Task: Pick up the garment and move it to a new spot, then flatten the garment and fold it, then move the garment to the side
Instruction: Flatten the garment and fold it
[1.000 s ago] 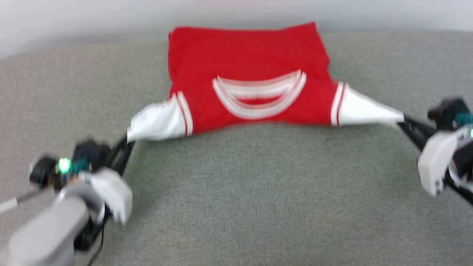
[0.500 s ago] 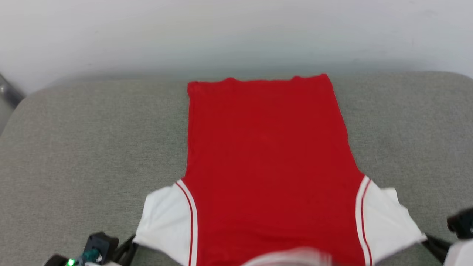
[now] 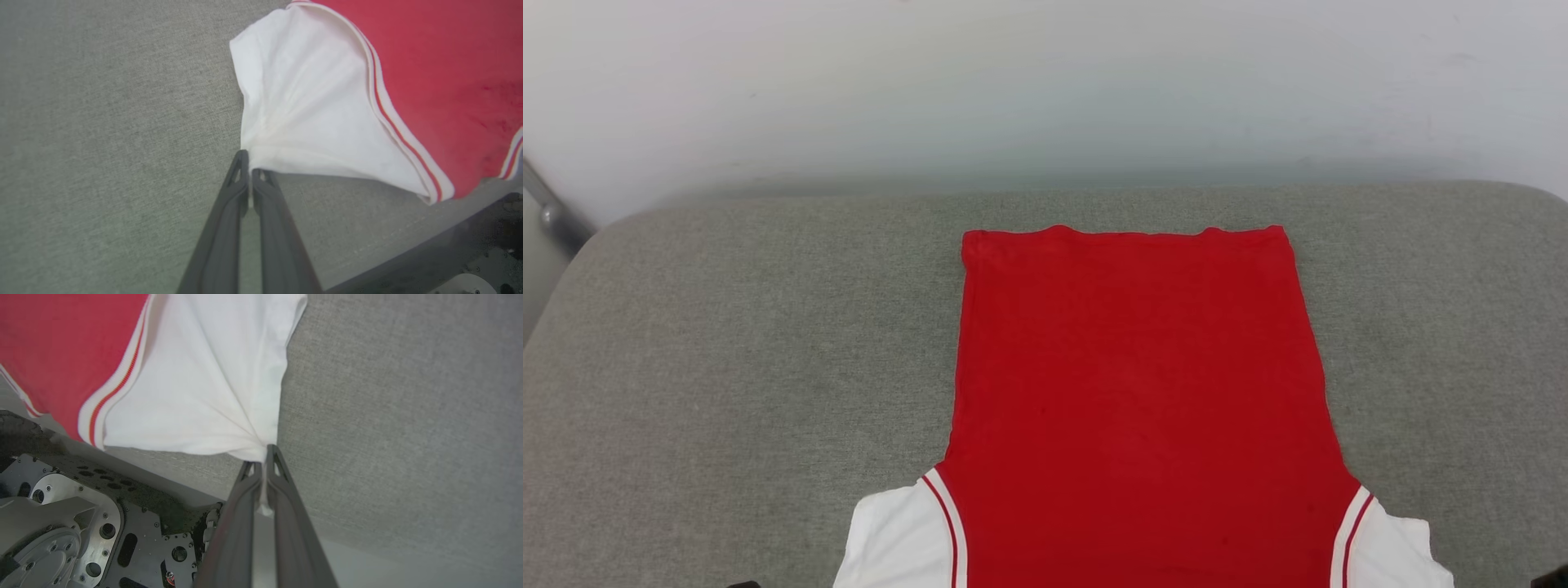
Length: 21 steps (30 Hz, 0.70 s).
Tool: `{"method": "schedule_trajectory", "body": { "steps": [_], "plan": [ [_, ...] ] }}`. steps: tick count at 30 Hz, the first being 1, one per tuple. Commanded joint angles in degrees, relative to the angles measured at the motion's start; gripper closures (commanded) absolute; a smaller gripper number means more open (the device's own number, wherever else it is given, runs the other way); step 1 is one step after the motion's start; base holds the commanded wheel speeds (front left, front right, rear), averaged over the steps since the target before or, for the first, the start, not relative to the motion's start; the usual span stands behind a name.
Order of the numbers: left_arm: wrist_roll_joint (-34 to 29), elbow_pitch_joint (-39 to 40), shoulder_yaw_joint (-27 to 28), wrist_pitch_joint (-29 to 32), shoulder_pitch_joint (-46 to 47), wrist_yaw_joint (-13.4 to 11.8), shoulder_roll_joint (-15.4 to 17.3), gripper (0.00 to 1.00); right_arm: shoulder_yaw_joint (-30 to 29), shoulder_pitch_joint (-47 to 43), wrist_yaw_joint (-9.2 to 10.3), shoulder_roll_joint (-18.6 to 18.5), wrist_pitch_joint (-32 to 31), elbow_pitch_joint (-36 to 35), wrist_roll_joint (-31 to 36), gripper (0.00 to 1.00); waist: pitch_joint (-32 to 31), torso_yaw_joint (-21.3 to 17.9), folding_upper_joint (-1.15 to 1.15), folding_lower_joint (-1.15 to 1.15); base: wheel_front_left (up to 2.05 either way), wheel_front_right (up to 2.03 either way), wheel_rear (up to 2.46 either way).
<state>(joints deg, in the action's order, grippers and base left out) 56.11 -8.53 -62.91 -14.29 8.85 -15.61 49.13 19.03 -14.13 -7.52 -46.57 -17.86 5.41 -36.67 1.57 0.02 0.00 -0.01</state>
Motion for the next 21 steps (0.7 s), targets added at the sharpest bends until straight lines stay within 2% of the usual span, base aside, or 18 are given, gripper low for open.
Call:
{"method": "schedule_trajectory", "body": {
  "steps": [1,2,4,7,11,16,21],
  "plan": [
    [-0.45,0.49,-0.23,0.16,0.12,-0.24,0.21,1.0,-1.13,-0.75,0.06,0.37,-0.93,-1.11,0.53,0.73,0.07,0.07,0.0,0.01,0.0,0.0,0.0],
    [-0.72,0.82,-0.38,0.35,0.47,-0.4,0.14,1.0,-2.16,-0.94,0.06,0.56,-1.67,-2.15,0.9,0.59,0.17,0.15,0.0,0.01,0.0,0.0,0.0],
    [-1.27,1.49,-0.57,0.79,1.05,-0.68,-0.1,1.0,-4.26,-0.67,0.06,1.05,-2.78,-4.18,1.76,0.0,0.47,0.34,0.0,0.01,0.0,0.0,0.0],
    [-2.32,2.47,-0.77,1.17,2.09,-1.23,-0.37,1.0,-7.31,1.02,0.06,1.2,-4.0,-7.16,2.72,0.0,1.24,0.77,0.0,0.01,0.0,0.0,0.0],
    [-3.5,4.21,-0.49,1.33,3.41,-2.52,-0.49,1.0,-11.21,4.73,0.06,-0.98,-6.19,-11.27,3.16,0.0,3.08,1.68,0.0,0.01,0.0,0.0,0.0],
    [-5.34,6.67,0.1,1.36,5.59,-4.18,-0.09,1.0,-15.38,14.07,0.06,-6.34,-10.71,-15.42,0.99,0.0,7.19,3.45,0.0,0.01,0.0,0.0,0.0],
    [-7.99,9.52,0.47,1.81,8.84,-5.24,-0.26,1.0,-12.99,27.34,0.05,-13.26,-21.81,-16.24,-6.21,0.0,13.24,6.45,0.0,0.01,0.0,0.0,0.0]
  ]
}}
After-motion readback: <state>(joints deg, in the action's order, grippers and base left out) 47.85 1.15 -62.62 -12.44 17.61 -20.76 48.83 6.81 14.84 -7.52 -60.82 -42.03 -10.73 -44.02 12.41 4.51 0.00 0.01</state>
